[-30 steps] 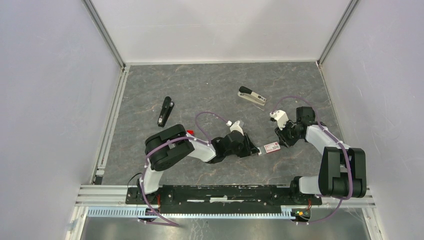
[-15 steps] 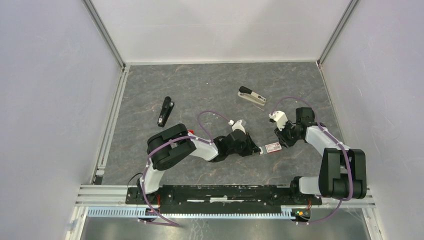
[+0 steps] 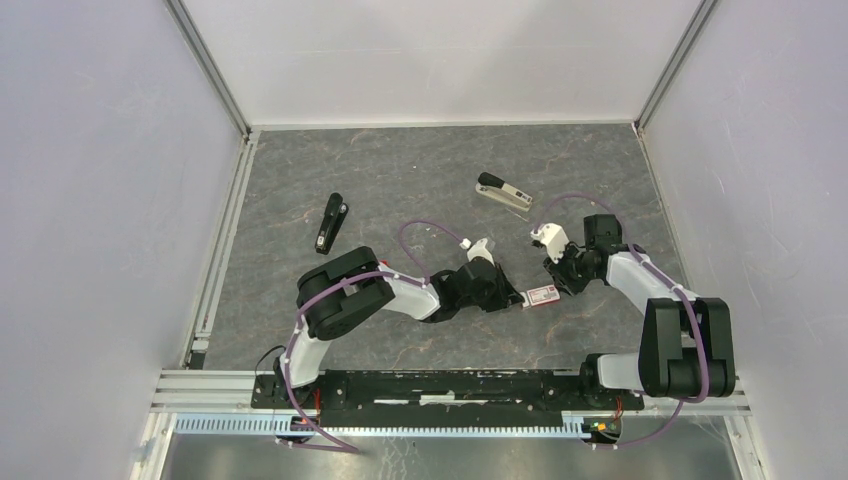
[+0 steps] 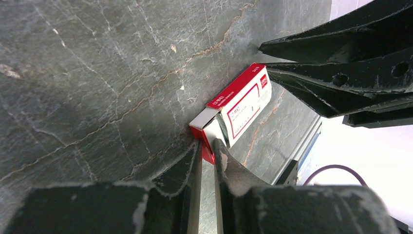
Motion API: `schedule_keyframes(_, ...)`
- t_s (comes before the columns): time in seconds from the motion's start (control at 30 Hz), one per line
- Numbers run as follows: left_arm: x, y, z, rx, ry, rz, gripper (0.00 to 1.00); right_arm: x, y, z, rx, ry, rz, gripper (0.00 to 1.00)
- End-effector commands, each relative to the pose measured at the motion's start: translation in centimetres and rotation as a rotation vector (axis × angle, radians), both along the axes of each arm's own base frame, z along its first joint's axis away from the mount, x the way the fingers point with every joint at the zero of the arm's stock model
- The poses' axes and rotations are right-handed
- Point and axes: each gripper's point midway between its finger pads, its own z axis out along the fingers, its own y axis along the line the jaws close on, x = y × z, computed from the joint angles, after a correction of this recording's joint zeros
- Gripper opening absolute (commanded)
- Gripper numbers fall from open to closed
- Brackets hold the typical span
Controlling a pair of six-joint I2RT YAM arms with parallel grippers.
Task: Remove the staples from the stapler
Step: Close the staple box at the center of the board.
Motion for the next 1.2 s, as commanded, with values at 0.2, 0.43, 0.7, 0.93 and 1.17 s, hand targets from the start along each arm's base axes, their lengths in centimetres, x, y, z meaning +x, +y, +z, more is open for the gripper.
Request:
schedule_keyframes(0.2,0.4,0.5,-2.5,0.065,0.043,0.053,0.20,-2.3,2.0,-1.2,0.012,0.076,0.071,0.30)
schedule_keyframes(0.43,0.7,0.3,-2.5,0.062,0.041,0.065,0.19,-2.7,2.2,-1.5,0.001,0.088,0.089,0.30)
schedule_keyframes(0.7,0.7,0.0,-2.0,0.034,0.033,0.061,0.21,-3.0,1.9,-1.8,-0.025,0.099,0.084,0.38)
schedule_keyframes(0.93,0.7,0.8,1.4,0.003,-0.047,0.042,0.40,-0.7,0.5,-0.4,-0.051,0.019,-0.008,0.42)
schedule_keyframes(1.17,0.5,3.2,3.2,0.068,-0.122,0.031,0.41,-0.9,-0.2,-0.5,-0.043,0.024,-0.029,0.42)
